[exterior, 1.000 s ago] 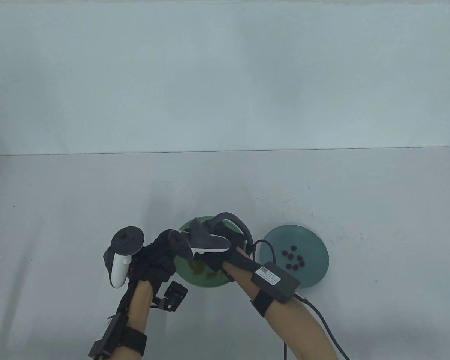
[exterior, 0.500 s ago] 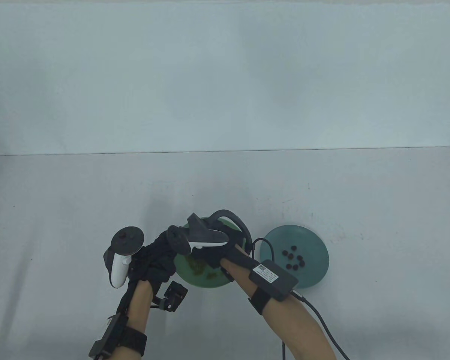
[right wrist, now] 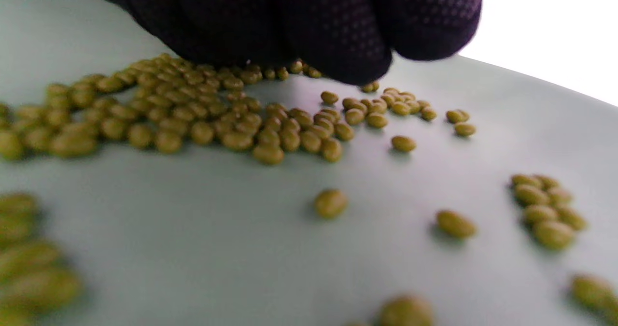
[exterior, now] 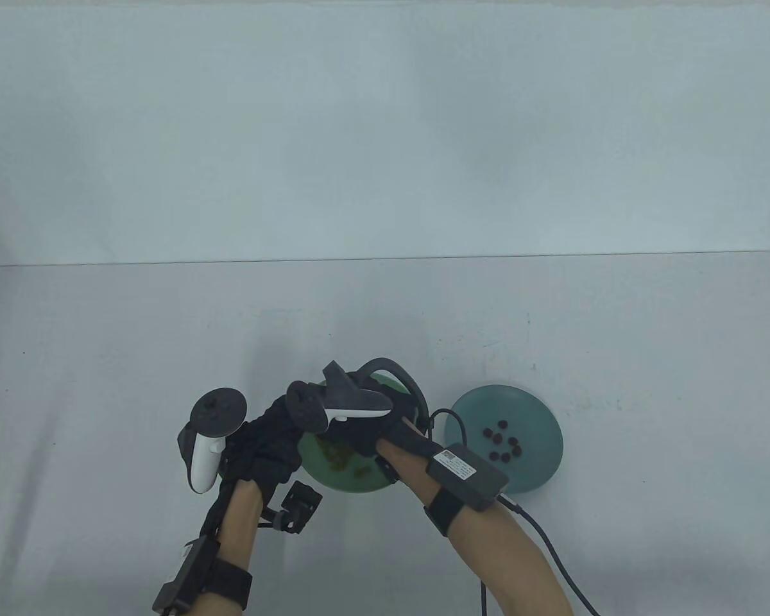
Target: Pick cranberries with hand pinch into plate
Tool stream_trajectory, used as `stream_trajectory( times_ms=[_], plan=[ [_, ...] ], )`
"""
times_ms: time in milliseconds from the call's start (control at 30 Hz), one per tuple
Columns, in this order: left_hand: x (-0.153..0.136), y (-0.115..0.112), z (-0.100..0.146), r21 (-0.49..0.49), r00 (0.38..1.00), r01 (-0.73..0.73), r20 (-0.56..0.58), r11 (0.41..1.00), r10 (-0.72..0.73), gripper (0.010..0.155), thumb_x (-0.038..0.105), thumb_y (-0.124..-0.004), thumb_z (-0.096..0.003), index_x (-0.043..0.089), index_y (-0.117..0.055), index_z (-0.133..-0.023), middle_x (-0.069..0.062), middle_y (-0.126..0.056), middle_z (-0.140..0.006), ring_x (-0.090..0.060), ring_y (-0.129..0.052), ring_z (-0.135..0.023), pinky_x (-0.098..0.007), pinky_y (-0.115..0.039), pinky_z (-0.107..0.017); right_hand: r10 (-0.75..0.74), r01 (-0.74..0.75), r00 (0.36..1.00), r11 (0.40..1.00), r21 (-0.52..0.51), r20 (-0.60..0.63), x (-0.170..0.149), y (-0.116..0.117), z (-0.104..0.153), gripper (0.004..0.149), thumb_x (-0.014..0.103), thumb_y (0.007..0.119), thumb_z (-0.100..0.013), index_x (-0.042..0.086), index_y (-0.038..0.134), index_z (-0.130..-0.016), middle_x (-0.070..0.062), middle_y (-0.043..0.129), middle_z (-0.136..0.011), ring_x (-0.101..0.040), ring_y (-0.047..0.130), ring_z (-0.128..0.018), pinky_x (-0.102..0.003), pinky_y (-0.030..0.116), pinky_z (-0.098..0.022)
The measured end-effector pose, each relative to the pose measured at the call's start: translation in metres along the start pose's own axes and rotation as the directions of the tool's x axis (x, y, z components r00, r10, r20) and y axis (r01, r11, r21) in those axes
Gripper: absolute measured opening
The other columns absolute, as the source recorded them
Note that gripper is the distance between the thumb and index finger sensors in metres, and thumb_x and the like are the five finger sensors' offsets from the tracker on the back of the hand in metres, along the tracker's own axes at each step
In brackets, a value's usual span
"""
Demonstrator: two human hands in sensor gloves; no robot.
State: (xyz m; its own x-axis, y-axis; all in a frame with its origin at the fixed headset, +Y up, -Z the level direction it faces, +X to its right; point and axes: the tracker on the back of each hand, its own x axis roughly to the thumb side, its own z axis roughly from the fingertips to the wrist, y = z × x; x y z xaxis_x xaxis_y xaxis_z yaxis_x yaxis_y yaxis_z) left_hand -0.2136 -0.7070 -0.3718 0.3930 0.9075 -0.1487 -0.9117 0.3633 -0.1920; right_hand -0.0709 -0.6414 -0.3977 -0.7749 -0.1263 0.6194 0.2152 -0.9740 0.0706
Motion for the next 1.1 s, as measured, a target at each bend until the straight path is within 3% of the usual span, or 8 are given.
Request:
stream_trajectory(
  times_ms=[867, 1100],
  plan=[
    [-0.001, 0.001, 0.001, 0.01, 1.0, 0.003, -0.007, 1.0, -0.003, 0.055, 0.02, -0.067, -0.0587, -0.002, -0.053, -0.107, -0.019, -0.083, -0.087, -0.024, -0.109, -0.055, -0.038, -0.094, -0.045, -0.01, 0.01, 1.0, 1.0, -0.01, 0.009, 0.003, 0.0, -0.001, 0.051, 0.049, 0.079, -0.05, 0.012, 0.085, -0.085, 0.015, 0.091, -0.042, -0.004, 0.096, -0.035, -0.03, 0.089, -0.035],
    [-0.003, 0.004, 0.001, 0.022, 1.0, -0.007, -0.015, 1.0, 0.008, 0.055, 0.02, -0.067, -0.0588, -0.001, -0.052, -0.107, -0.019, -0.083, -0.087, -0.024, -0.109, -0.055, -0.038, -0.094, -0.045, -0.036, 0.036, 0.999, 0.998, -0.046, 0.0, -0.006, -0.014, 0.007, 0.051, 0.049, 0.079, -0.05, 0.013, 0.084, -0.085, 0.015, 0.091, -0.042, -0.004, 0.096, -0.035, -0.03, 0.088, -0.036]
  ],
)
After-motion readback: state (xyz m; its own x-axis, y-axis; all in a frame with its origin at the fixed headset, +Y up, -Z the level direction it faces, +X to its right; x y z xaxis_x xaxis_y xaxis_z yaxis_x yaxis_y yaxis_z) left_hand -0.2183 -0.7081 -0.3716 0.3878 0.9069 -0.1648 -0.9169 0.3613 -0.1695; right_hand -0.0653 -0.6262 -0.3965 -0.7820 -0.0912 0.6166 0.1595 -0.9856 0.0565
